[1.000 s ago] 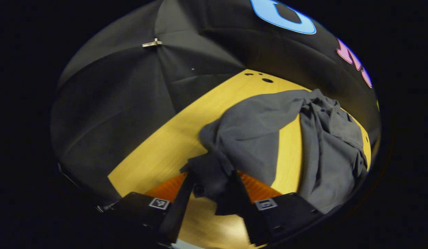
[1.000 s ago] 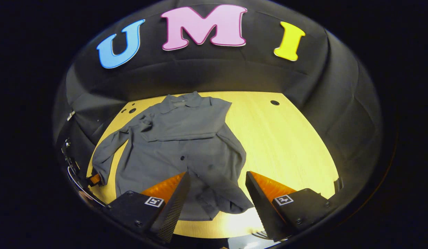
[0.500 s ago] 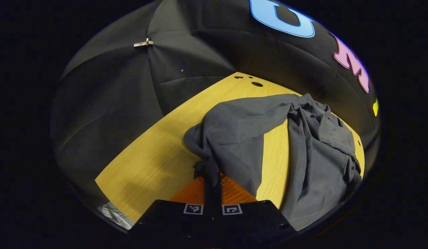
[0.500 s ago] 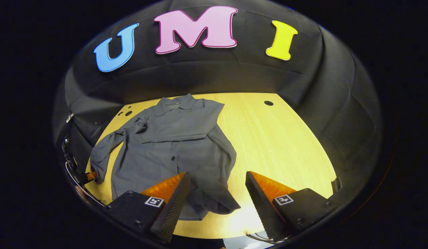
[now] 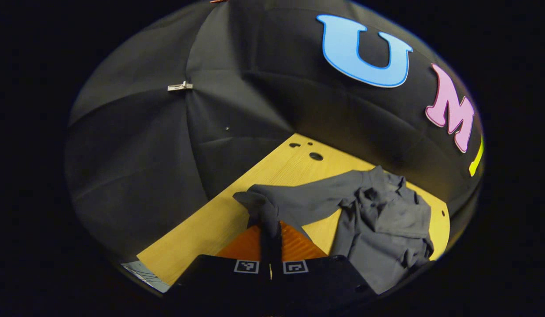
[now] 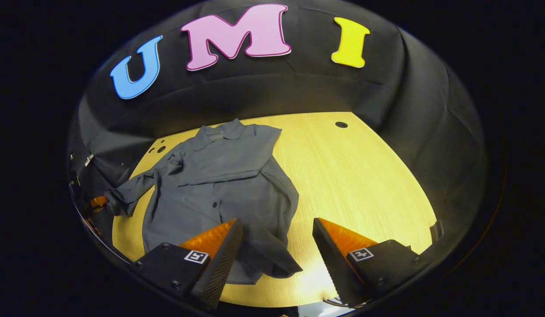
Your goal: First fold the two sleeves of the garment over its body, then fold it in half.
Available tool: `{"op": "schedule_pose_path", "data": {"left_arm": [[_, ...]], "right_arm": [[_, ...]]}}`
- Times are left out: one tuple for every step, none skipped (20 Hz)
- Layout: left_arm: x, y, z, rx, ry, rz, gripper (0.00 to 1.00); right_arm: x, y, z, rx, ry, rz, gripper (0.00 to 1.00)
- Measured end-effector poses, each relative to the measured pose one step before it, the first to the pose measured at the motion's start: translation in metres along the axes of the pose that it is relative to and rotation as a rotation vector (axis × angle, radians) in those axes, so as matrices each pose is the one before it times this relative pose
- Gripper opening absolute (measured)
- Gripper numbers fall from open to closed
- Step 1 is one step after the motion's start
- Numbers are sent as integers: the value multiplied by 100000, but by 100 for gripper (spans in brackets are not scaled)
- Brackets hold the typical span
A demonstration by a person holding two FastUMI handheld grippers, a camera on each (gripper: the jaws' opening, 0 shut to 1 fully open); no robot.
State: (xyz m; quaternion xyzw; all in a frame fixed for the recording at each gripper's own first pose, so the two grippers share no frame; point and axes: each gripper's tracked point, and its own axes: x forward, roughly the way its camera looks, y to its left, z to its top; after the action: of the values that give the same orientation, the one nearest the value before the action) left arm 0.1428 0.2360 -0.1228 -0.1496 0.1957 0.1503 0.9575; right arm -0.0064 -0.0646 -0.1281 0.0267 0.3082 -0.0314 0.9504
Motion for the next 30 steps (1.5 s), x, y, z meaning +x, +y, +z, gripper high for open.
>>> {"op": "schedule_pose_path", "data": {"left_arm": [[71,-862,702,-336,149,-1475,6],[140,-1070,743,-50,144,-1478,5],[43,-1152,850,279,-629,-1851,5],[207,-1437,948,914,-908,-2093,6],[304,-1390,850,1307,-915,-2157,5],[278,-1589,919,1427,-878,-2413,5],[360,-1969,699,1087,-521,-2739,5],[411,-1769,602,1063,-274,-2509,5],[485,-2098,335,1099,-41,-2932,5],[488,-2161,402,1617,328,-2948,5],[545,-2142,177,2323,674,-2672,5],[546,-2005,62,2579,842,-2785,5],[853,-2535,-209,1777,486,-3545,6],[791,-2400,87,941,856,-3750,5],[890,-2539,-213,662,1211,-3511,5],[778,-2340,-82,672,1364,-3370,5],[808,-1925,-373,4,1542,-3278,5],[719,-2298,-99,-774,1498,-4489,5],[747,-2128,-278,-395,1477,-3983,5],[907,-1813,-215,691,1259,-3109,6],[806,-1498,-308,1943,1098,-2876,5],[1071,-1588,-395,2274,1522,-2180,6],[979,-1326,-539,2270,1736,-1959,2],[974,-1303,-427,1761,1728,-1998,6],[1180,-1170,-625,1515,1940,-1642,6],[1028,-1035,-465,1244,2070,-1410,5],[1259,-874,-561,1166,2030,-1058,5],[1037,-743,-678,1177,2398,-546,6],[1099,-290,-734,1465,2535,435,5],[1237,-332,-726,1902,2580,825,5]], "right_arm": [[161,-118,-14,700,368,-79,99],[132,-188,164,929,-17,-35,99],[161,-347,152,834,-137,-111,99],[168,-484,204,788,-150,-418,99],[211,-374,162,769,-49,-458,99],[77,-297,76,831,-17,-235,99],[-21,-231,-13,1004,-89,-206,99],[184,-328,-52,897,211,-380,99],[243,-248,-91,425,177,-193,99],[179,-376,-139,480,364,-111,99],[122,-155,-169,533,427,17,99],[98,-195,-105,820,373,241,99],[100,-113,-102,681,491,414,99],[102,-166,-237,590,653,209,99],[157,-173,-54,416,491,235,99],[149,-192,-62,359,212,-100,99],[214,-200,-85,669,372,14,99],[251,-84,-117,805,752,343,99],[153,-258,-214,689,625,117,99],[219,-265,-67,804,419,-236,99],[153,-253,-120,878,369,44,99],[145,-289,77,808,423,-138,99],[72,-299,36,843,165,-420,99],[152,-373,210,864,-23,-379,99],[105,-400,197,766,-44,-448,99],[72,-415,52,566,193,-360,99],[121,-342,-14,437,347,-310,99],[177,-298,-23,219,742,-235,99],[107,-366,-208,308,967,-428,99],[108,-372,-134,956,798,-297,99]]}}
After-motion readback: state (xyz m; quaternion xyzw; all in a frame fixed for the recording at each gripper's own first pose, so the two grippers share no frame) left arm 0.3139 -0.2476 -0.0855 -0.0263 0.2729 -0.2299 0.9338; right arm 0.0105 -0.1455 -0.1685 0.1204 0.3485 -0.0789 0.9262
